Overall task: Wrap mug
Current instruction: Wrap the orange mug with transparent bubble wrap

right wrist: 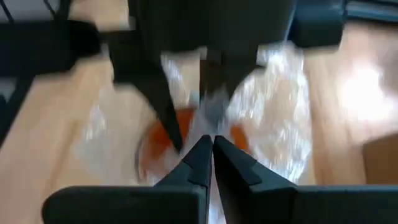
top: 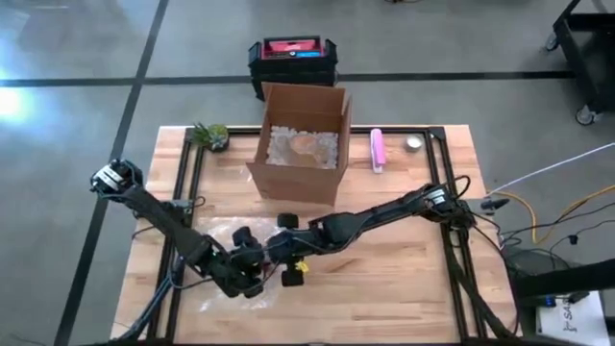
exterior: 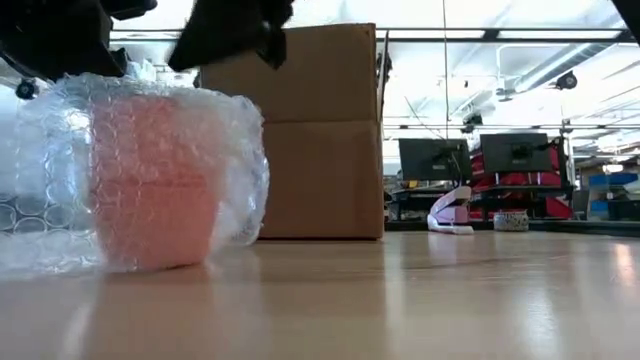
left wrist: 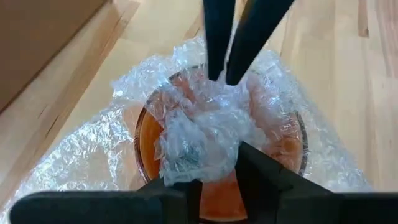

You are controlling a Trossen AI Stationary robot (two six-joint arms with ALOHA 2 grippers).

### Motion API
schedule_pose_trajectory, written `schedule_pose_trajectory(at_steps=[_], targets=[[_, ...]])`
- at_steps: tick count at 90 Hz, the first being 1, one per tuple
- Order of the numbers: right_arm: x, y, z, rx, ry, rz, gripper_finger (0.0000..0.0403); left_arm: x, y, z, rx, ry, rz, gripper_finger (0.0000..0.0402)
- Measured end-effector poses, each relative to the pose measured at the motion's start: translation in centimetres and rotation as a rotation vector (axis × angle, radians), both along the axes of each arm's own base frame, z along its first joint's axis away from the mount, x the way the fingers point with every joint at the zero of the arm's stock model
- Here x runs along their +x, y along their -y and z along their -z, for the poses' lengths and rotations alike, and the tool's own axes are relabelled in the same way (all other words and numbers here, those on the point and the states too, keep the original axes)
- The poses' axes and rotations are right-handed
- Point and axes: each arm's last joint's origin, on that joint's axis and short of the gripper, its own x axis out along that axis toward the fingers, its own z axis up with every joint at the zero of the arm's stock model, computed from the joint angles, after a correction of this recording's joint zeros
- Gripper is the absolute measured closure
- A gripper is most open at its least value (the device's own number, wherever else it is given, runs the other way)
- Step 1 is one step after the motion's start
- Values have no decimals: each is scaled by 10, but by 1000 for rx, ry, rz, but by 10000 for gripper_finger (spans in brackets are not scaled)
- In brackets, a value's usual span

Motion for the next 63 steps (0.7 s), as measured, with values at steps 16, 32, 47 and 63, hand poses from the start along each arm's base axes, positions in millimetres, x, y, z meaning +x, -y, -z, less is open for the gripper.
schedule_pose_trajectory(at_steps=[16, 32, 47, 63], targets=[[5, 2, 40, -9, -73, 22, 400, 0, 1, -6, -14, -6, 27, 326], [4, 1, 56, -12, -132, 36, 401, 0, 8, -42, -55, 36, 93, 326], [6, -1, 53, -12, -112, 23, 401, -2, 4, -53, 30, 45, 30, 326], [9, -1, 40, -44, -100, -15, 401, 4, 3, -18, 73, -22, -1, 326]])
